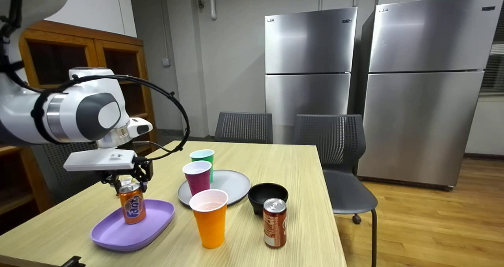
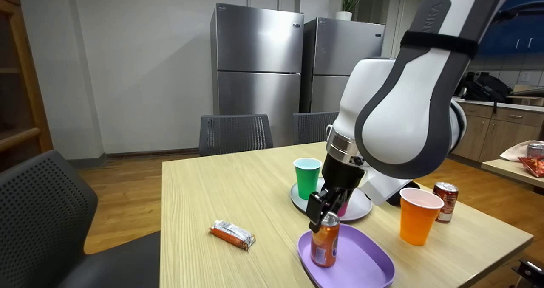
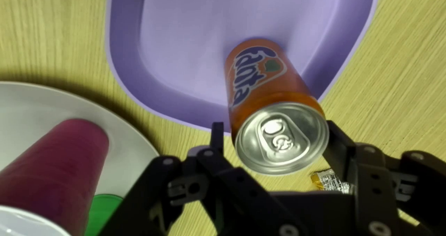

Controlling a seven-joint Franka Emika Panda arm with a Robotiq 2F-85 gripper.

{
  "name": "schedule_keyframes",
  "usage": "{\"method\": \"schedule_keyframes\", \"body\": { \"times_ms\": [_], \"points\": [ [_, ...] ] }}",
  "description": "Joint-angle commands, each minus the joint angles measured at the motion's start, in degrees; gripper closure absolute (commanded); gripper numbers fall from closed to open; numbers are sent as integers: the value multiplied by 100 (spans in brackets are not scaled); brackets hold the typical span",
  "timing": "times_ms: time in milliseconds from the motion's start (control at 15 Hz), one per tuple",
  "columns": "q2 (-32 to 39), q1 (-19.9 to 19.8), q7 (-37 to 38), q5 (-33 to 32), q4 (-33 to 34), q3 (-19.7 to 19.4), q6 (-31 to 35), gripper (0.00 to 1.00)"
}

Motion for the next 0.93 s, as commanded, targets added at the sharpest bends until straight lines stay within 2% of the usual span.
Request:
{"method": "schedule_keyframes", "body": {
  "times_ms": [0,133,533,867],
  "points": [
    [-200,-224,133,-89,31,246,-61,1],
    [-412,-527,88,-52,27,571,-223,0],
    [-928,-1797,-319,327,137,1857,-526,0],
    [-1101,-2820,-1106,1163,403,2883,-949,0]
  ]
}}
